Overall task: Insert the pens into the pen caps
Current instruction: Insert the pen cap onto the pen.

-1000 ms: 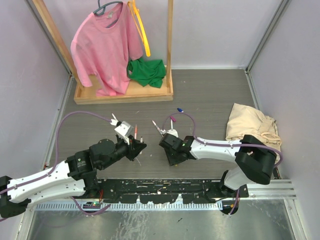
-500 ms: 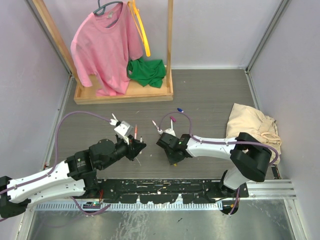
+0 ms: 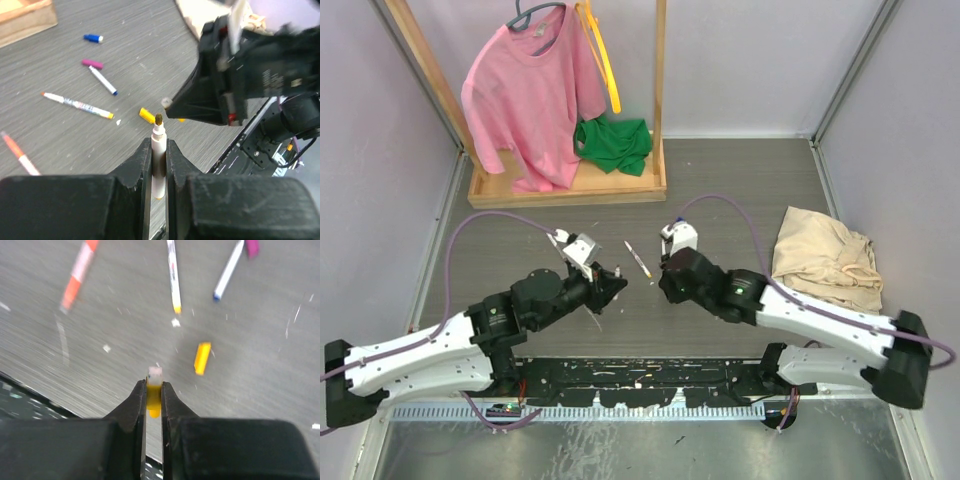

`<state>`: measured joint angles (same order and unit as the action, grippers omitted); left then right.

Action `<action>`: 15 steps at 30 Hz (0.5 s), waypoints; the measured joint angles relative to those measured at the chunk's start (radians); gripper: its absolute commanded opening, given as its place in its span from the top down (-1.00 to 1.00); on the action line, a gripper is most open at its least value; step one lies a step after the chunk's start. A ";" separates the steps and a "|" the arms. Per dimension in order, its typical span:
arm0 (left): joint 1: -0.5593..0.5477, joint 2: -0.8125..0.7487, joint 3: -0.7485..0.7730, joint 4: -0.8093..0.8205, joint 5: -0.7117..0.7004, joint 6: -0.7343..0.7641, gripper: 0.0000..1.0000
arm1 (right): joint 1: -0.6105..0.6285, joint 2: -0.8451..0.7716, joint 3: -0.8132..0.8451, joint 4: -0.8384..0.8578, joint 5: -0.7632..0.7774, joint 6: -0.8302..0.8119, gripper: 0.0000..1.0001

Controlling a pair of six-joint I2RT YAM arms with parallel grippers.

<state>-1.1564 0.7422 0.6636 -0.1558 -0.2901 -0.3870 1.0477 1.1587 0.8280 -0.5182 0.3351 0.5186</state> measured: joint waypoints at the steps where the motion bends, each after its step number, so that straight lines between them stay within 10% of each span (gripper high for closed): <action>1: 0.000 0.018 0.004 0.024 0.008 0.009 1.00 | 0.000 -0.048 0.001 0.021 0.010 -0.009 1.00; 15: 0.000 0.210 0.001 0.369 0.214 0.119 1.00 | 0.000 -0.491 -0.158 0.599 0.025 -0.064 1.00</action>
<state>-1.1564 0.9520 0.6643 0.2134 -0.0757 -0.2680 1.0477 0.6674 0.6701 0.0811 0.3599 0.4549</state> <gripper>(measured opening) 0.117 0.170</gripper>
